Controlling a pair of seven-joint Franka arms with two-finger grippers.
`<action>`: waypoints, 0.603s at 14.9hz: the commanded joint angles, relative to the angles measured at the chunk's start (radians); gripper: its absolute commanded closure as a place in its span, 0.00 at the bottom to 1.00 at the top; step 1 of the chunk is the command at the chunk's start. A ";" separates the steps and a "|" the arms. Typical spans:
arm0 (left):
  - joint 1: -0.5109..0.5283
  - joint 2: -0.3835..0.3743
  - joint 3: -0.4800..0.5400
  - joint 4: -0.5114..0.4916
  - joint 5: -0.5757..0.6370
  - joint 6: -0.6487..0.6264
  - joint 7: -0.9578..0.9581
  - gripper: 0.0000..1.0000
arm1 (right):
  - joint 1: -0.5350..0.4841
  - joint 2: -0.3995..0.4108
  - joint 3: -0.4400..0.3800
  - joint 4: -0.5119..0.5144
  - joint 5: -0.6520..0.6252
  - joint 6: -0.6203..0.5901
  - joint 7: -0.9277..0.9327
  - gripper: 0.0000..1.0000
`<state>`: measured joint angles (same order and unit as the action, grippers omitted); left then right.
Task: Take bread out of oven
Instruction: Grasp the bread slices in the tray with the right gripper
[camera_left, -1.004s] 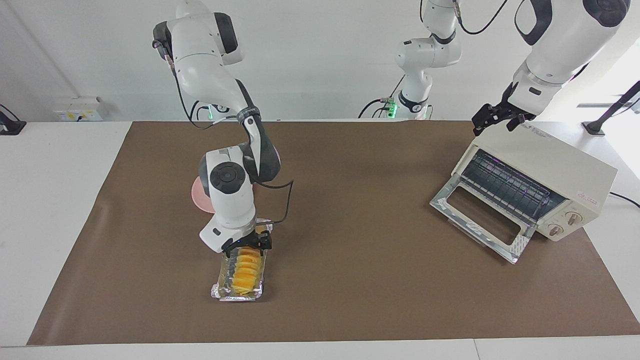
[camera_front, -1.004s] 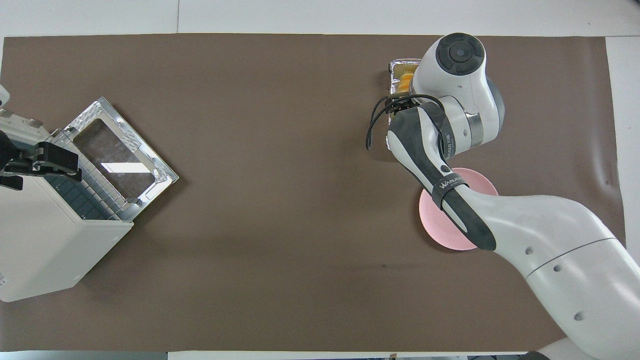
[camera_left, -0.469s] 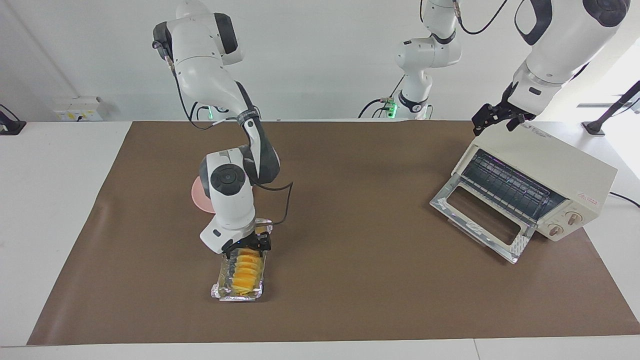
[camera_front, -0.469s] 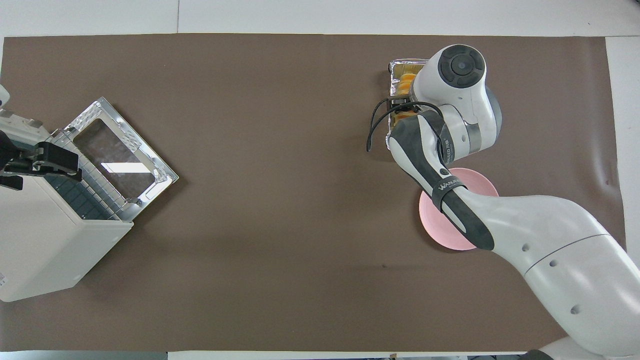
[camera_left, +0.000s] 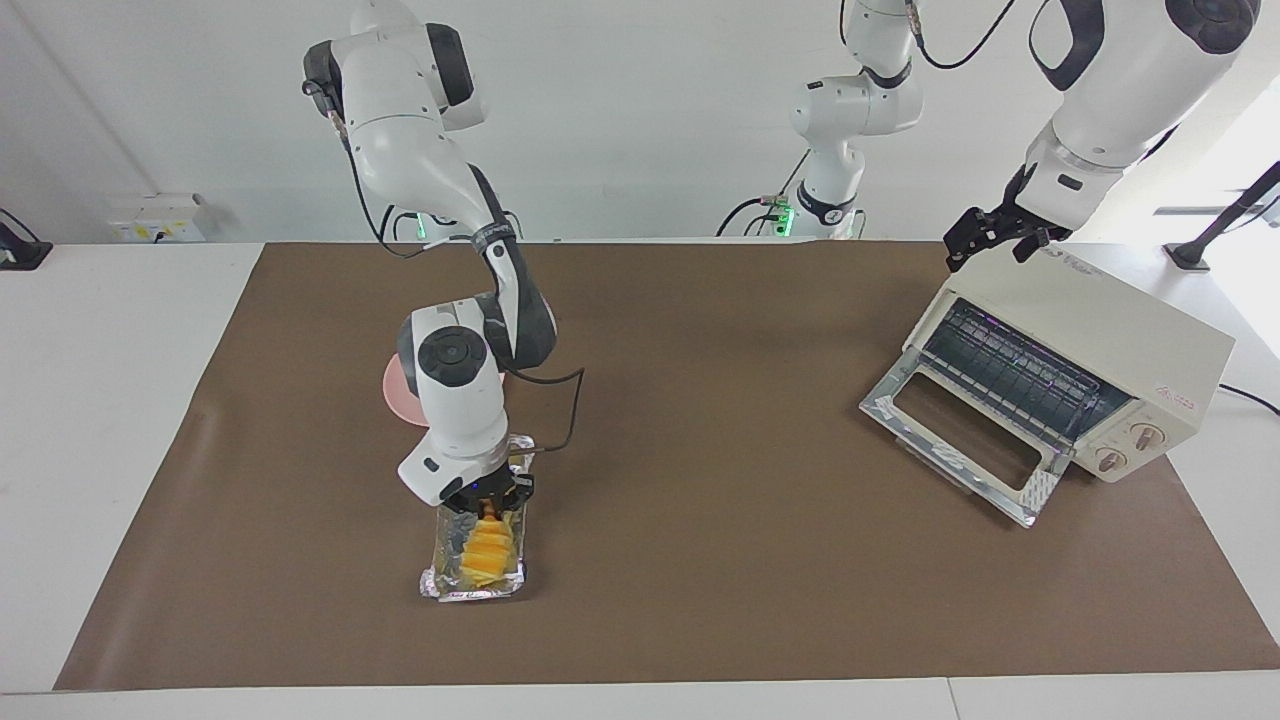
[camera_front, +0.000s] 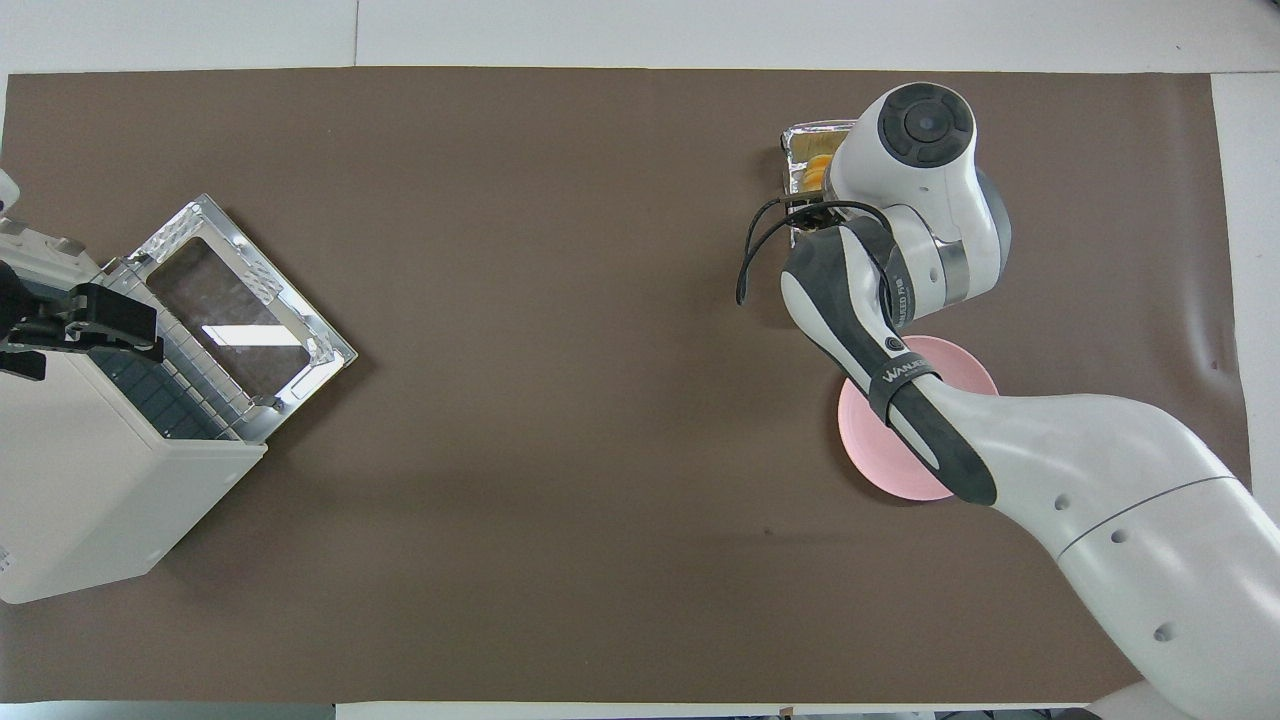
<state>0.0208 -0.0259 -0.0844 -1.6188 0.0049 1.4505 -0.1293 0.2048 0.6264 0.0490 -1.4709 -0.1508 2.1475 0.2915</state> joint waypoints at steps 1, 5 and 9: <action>0.018 -0.031 -0.008 -0.030 -0.011 0.008 0.014 0.00 | -0.007 -0.049 0.014 0.027 -0.013 -0.148 0.012 1.00; 0.018 -0.031 -0.008 -0.030 -0.011 0.008 0.014 0.00 | -0.013 -0.193 0.015 -0.069 -0.009 -0.258 -0.049 1.00; 0.018 -0.031 -0.008 -0.030 -0.011 0.008 0.014 0.00 | -0.045 -0.511 0.017 -0.550 0.020 -0.042 -0.058 1.00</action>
<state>0.0208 -0.0259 -0.0844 -1.6188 0.0049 1.4505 -0.1293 0.1985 0.3385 0.0545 -1.6812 -0.1453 1.9614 0.2544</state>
